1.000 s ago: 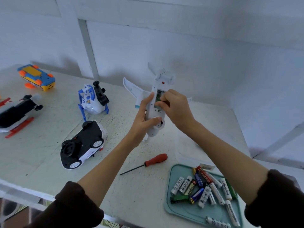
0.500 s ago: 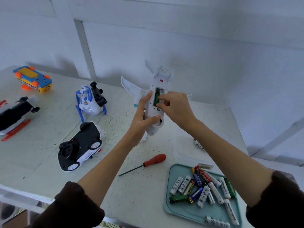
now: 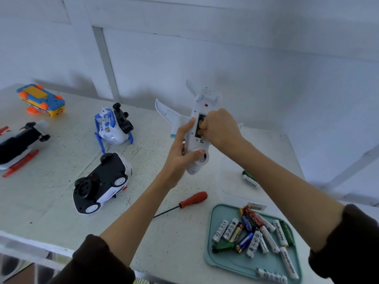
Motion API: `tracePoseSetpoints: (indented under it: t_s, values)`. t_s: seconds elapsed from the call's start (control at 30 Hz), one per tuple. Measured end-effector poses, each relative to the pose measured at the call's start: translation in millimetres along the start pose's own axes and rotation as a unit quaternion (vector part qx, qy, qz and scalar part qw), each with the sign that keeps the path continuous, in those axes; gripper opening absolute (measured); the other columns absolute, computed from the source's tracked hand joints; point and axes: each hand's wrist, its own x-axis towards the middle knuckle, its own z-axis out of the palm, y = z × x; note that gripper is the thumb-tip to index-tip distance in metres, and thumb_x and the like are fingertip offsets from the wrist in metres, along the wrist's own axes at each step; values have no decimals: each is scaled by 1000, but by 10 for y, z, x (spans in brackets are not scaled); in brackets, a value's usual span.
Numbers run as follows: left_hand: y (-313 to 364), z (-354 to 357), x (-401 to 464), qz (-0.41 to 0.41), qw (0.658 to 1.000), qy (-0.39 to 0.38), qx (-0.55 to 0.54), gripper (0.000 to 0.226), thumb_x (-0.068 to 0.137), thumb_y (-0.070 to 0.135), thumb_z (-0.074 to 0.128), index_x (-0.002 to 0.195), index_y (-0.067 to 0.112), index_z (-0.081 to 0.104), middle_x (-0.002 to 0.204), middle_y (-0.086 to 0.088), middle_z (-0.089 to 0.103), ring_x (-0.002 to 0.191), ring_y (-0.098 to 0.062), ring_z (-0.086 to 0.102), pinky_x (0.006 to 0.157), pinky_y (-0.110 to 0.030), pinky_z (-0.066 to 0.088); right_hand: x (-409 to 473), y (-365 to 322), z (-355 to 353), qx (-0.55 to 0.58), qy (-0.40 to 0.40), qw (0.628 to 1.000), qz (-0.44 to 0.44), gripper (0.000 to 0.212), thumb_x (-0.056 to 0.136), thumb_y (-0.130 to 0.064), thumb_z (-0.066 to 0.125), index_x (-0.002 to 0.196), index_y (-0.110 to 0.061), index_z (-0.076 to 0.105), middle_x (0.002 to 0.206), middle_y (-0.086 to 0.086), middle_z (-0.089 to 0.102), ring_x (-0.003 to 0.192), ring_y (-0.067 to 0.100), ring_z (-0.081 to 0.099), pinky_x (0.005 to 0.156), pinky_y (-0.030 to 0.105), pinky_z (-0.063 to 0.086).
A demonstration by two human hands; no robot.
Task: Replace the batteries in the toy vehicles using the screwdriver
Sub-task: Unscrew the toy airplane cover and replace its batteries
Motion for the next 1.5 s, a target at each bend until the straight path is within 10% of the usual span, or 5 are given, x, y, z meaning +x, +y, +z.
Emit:
tracePoseSetpoints:
  t_s: [0.43, 0.67, 1.07, 1.23, 1.5]
  values:
    - [-113, 20, 42, 13, 1000, 9, 1, 77, 71, 17, 65, 138, 40, 34, 133, 3, 52, 104, -10, 60, 85, -26, 49, -675, 235, -302, 299, 36, 950, -79, 12, 81, -10, 69, 91, -8, 72, 66, -10, 62, 52, 5, 56, 54, 16, 49]
    - [-221, 34, -35, 6, 1000, 7, 7, 75, 69, 24, 68, 133, 43, 35, 141, -1, 45, 107, -8, 58, 85, -23, 49, -1423, 342, 71, 120, -279, 932, -199, 13, 79, -26, 70, 91, -21, 73, 92, -11, 65, 64, -11, 46, 72, 20, 44]
    - [-257, 39, -75, -9, 1000, 6, 12, 76, 66, 28, 67, 135, 39, 35, 141, -4, 46, 111, -15, 58, 90, -30, 49, -1566, 278, 271, 89, -326, 925, -171, 21, 83, -20, 66, 103, -16, 64, 96, -8, 40, 85, 3, 37, 81, 29, 41]
    - [-251, 19, -79, -13, 1000, 14, 14, 78, 64, 30, 67, 135, 40, 35, 139, -3, 47, 110, -16, 58, 87, -28, 49, -1506, 320, 159, 204, -267, 930, -151, 13, 82, -16, 68, 94, -13, 63, 85, -15, 50, 77, -5, 46, 72, 10, 37]
    - [-174, -10, -64, -8, 999, 30, 25, 80, 62, 35, 67, 136, 43, 35, 139, 2, 48, 111, -12, 58, 87, -27, 50, -1032, 278, -161, 474, -60, 878, -24, 21, 84, 0, 62, 92, -11, 47, 86, 16, 63, 68, 24, 63, 63, 28, 54]
